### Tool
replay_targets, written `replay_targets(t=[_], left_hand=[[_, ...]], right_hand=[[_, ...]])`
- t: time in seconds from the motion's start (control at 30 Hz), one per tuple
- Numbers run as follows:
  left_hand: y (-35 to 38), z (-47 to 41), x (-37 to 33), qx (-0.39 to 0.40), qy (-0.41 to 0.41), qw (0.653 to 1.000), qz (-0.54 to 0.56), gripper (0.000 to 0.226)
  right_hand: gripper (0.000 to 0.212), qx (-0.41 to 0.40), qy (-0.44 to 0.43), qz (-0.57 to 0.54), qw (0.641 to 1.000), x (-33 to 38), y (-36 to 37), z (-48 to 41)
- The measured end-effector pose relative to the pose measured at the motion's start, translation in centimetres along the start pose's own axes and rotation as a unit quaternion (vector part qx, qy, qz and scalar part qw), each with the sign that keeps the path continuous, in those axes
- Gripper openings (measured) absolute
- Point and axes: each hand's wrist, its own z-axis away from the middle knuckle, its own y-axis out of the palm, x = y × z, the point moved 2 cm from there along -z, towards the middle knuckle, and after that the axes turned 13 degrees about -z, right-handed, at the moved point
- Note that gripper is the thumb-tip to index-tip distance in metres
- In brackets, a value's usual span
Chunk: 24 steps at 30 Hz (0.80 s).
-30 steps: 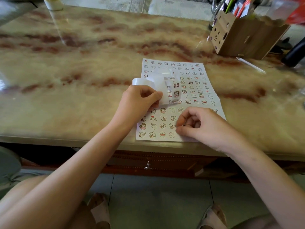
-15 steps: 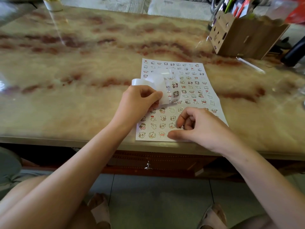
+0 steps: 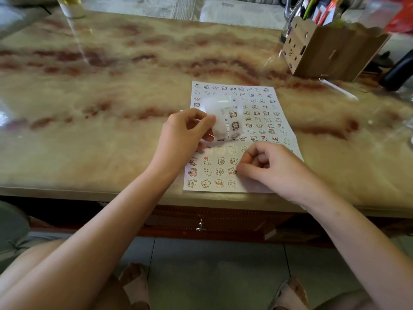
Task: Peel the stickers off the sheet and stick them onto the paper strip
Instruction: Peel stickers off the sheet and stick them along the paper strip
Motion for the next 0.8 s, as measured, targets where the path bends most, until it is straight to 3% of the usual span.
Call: replay_targets(t=[0.13, 0.37, 0.6, 0.8], left_hand=[[-0.6, -0.1, -0.7, -0.040, 0.040, 0.998, 0.017, 0.015], [-0.5, 0.3, -1.3, -0.023, 0.056, 0.996, 0.069, 0.015], [-0.2, 0.7, -1.5, -0.002, 0.056, 0.995, 0.077, 0.016], [0.0, 0.8, -1.8, 0.039, 0.032, 0.995, 0.083, 0.031]], right_hand=[[0.006, -0.062, -0.095, -0.088, 0.990, 1.0, 0.2, -0.1], [0.007, -0.151, -0.222, -0.098, 0.958, 2.4, 0.6, -0.9], [0.008, -0.150, -0.257, -0.095, 0.950, 2.7, 0.8, -1.3], [0.014, -0.158, -0.256, -0.127, 0.945, 2.6, 0.5, -1.4]])
